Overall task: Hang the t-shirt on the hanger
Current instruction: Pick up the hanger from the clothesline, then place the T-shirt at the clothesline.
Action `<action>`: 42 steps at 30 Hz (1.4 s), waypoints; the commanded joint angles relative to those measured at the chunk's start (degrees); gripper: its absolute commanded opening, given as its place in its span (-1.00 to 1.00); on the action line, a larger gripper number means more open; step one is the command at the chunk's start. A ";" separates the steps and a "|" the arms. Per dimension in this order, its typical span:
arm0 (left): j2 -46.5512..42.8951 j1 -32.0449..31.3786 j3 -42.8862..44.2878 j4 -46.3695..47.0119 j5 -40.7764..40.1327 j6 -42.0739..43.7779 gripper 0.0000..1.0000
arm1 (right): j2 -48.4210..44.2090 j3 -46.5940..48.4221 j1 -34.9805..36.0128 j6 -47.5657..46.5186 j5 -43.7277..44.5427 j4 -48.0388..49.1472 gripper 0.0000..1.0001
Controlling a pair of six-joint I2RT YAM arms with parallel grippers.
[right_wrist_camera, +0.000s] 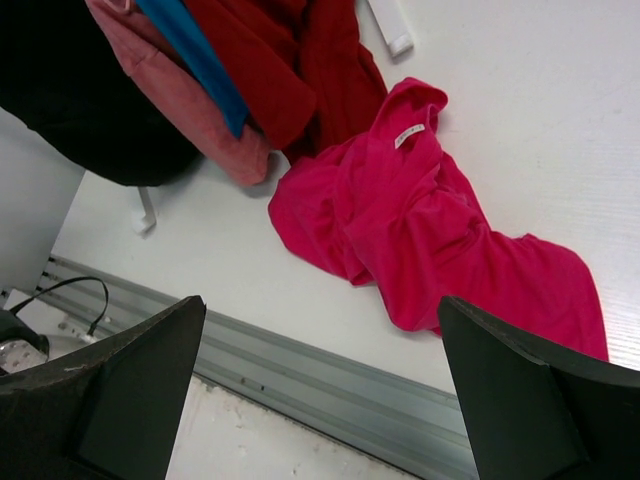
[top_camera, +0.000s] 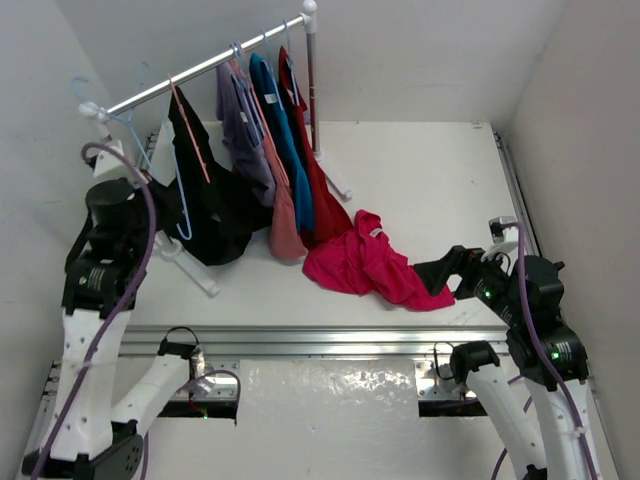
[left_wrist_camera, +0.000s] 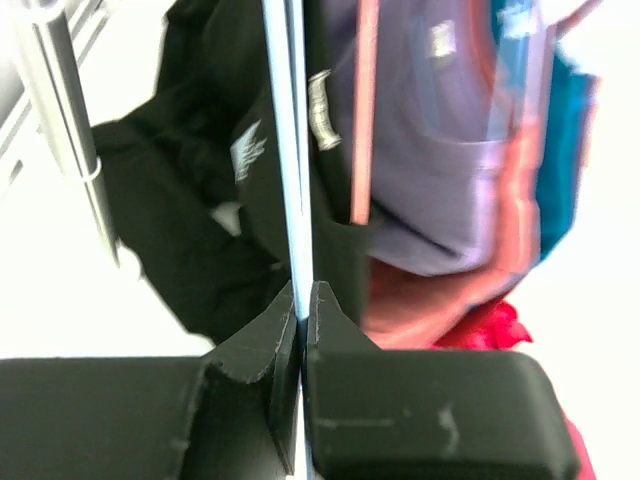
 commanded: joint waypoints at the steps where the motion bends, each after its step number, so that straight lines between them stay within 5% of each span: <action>1: -4.35 0.32 4.58 -1.13 5.11 -0.43 -1.00 | 1.05 -0.12 0.33 0.96 -1.67 3.67 0.98; 14: -18.41 -0.20 9.41 -13.69 20.07 -0.34 -1.00 | 2.98 -0.55 0.33 1.21 4.83 3.85 0.98; 22: -24.83 -1.00 0.80 -13.26 19.62 -6.31 -1.00 | 12.03 -4.33 0.33 5.79 3.07 12.98 0.98; 34: -26.68 0.40 -13.78 -0.38 38.75 0.42 -1.00 | 34.24 1.10 0.33 -0.18 17.58 17.64 0.98; 42: -26.95 0.76 -25.81 16.86 50.38 -0.61 -1.00 | 55.44 6.82 0.85 2.00 4.49 24.59 0.32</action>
